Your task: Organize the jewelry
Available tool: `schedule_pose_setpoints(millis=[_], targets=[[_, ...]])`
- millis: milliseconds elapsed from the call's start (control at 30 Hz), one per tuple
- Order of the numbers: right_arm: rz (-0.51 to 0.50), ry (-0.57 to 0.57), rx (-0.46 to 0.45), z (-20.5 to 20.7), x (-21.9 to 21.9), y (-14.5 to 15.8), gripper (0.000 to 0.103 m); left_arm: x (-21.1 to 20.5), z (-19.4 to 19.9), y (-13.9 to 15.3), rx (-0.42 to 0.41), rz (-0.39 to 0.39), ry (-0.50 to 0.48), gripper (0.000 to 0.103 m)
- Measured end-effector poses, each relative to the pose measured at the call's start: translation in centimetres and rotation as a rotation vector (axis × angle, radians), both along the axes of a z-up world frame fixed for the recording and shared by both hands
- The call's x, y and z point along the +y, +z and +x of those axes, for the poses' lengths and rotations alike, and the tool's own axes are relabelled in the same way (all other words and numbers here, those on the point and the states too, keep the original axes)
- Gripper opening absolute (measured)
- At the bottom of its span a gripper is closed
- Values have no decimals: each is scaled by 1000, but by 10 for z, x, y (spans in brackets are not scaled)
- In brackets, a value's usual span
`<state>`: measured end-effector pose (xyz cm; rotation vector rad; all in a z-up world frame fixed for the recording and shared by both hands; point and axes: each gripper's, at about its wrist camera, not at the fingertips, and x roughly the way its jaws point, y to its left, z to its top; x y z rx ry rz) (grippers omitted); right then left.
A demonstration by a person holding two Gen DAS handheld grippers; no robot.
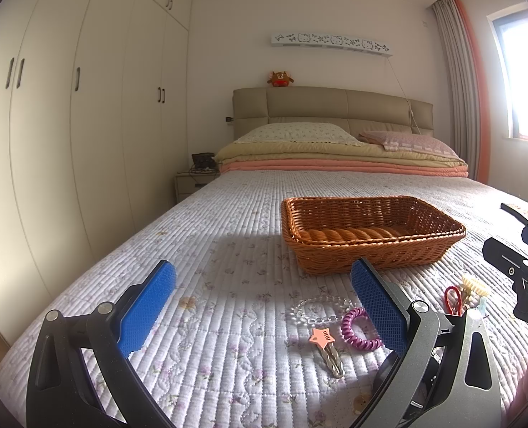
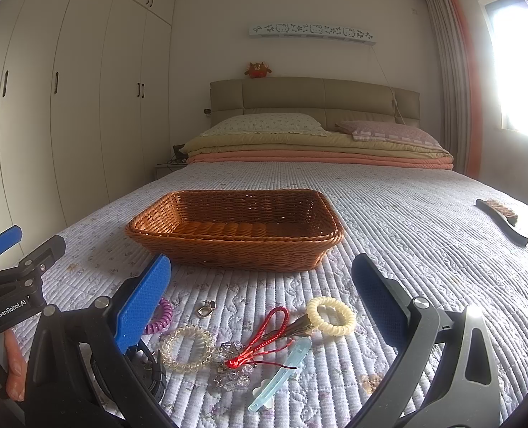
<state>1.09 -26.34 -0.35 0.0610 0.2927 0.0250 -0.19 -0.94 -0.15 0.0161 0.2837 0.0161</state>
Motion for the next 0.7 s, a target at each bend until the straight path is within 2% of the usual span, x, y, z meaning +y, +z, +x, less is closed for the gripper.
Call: schedule_pose_setpoints(millis=[100, 200, 300, 400, 533, 700], targets=[[-1, -13, -3, -1, -1, 0, 97, 7, 3, 1, 14, -44, -15, 96], [-6, -10, -2, -1, 0, 0, 97, 21, 11, 0, 54, -125, -43, 95], [-16, -10, -4, -2, 1, 0, 95, 42, 20, -1, 107, -248, -86, 91], [-15, -2, 5, -2, -1, -1, 90, 57, 27, -7, 165, -334, -118, 83], [-20, 13, 37, -1, -2, -4, 74, 59, 30, -18, 232, -357, -139, 78], [26, -13, 105, -7, -22, -12, 61, 55, 40, -34, 362, -365, -208, 59]])
